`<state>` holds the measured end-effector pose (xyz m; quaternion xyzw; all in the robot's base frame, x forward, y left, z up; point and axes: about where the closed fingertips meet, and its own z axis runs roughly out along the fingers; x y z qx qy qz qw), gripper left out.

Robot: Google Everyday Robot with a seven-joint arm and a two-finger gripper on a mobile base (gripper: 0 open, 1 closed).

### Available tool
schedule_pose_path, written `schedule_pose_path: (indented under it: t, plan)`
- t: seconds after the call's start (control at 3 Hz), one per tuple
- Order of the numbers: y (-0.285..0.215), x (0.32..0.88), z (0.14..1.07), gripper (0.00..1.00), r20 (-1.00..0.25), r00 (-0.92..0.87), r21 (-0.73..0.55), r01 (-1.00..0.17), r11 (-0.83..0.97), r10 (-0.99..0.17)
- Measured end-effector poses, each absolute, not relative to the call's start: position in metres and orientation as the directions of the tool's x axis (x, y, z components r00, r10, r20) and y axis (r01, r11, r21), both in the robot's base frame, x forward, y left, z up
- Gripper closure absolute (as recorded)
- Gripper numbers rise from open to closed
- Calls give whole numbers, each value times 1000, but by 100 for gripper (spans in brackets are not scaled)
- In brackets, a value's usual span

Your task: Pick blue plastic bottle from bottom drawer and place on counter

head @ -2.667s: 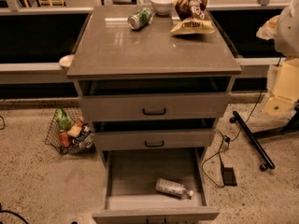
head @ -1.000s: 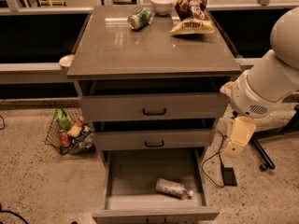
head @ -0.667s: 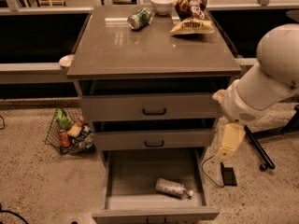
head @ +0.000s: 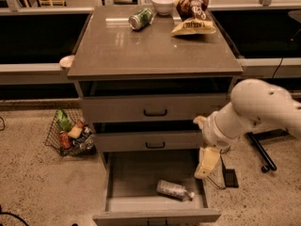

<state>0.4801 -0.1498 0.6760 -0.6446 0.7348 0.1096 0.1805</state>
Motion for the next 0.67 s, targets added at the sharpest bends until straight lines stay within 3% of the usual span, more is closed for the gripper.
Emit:
schedule_pose_path:
  t: [0.67]
  plan:
    - [-135,480,595,0,-529,-111,47,-994,102,-841]
